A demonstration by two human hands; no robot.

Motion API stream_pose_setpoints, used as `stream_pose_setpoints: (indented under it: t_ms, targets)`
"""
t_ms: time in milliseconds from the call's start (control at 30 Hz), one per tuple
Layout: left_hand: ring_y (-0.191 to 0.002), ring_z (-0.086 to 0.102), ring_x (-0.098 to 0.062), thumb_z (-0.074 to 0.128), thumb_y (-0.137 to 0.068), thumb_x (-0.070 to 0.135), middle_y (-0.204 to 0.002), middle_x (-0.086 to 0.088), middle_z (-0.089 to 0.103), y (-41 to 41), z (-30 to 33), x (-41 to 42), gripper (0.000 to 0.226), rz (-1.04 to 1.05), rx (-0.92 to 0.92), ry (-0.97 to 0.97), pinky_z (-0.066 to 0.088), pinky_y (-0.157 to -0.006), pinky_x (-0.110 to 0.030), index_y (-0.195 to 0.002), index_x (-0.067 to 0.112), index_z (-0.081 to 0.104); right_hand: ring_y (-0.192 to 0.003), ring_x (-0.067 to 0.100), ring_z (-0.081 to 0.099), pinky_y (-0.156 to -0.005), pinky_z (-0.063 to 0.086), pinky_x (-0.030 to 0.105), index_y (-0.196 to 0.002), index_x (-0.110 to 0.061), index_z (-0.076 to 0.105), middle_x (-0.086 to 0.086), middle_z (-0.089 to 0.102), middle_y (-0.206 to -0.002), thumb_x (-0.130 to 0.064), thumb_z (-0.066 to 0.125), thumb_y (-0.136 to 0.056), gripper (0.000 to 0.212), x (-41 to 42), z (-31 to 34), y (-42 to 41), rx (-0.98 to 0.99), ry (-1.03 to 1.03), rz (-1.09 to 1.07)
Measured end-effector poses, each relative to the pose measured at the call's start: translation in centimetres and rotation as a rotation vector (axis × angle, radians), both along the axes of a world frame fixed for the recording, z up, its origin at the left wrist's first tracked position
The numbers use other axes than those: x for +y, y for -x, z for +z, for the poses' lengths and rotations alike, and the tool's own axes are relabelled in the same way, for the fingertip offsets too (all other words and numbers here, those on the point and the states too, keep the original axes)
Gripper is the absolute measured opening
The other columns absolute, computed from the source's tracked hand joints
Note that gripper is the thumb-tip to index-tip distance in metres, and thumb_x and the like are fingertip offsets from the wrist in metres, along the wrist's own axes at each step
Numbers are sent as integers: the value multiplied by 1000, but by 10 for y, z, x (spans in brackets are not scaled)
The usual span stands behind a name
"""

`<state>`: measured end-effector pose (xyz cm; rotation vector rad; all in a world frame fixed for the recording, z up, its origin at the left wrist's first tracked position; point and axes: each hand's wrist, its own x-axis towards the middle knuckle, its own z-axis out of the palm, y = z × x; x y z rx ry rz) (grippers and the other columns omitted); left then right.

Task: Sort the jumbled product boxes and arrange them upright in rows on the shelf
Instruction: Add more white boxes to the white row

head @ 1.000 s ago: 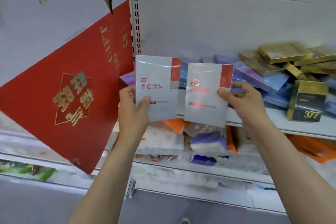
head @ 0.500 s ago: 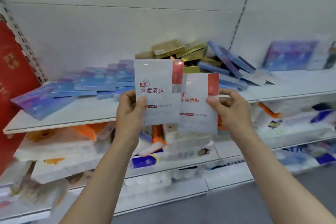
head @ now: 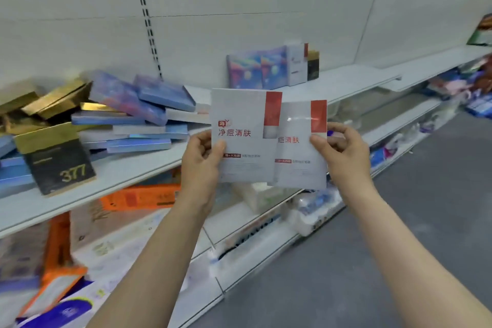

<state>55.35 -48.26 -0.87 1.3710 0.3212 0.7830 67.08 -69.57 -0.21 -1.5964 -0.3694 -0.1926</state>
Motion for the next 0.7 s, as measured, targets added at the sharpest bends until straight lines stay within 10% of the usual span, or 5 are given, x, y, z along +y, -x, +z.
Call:
stream_pose_setpoints:
  t_ms: [700]
  targets:
    - [-90, 68, -11, 59, -94, 15, -99, 6, 71, -464, -5, -96, 21, 58, 56, 47, 53, -74, -28, -101, 35, 54, -76, 9, 73, -56, 54, 16, -109, -23, 59, -2, 76, -84, -23, 75, -86, 28, -106, 15, -456, 84, 7, 22]
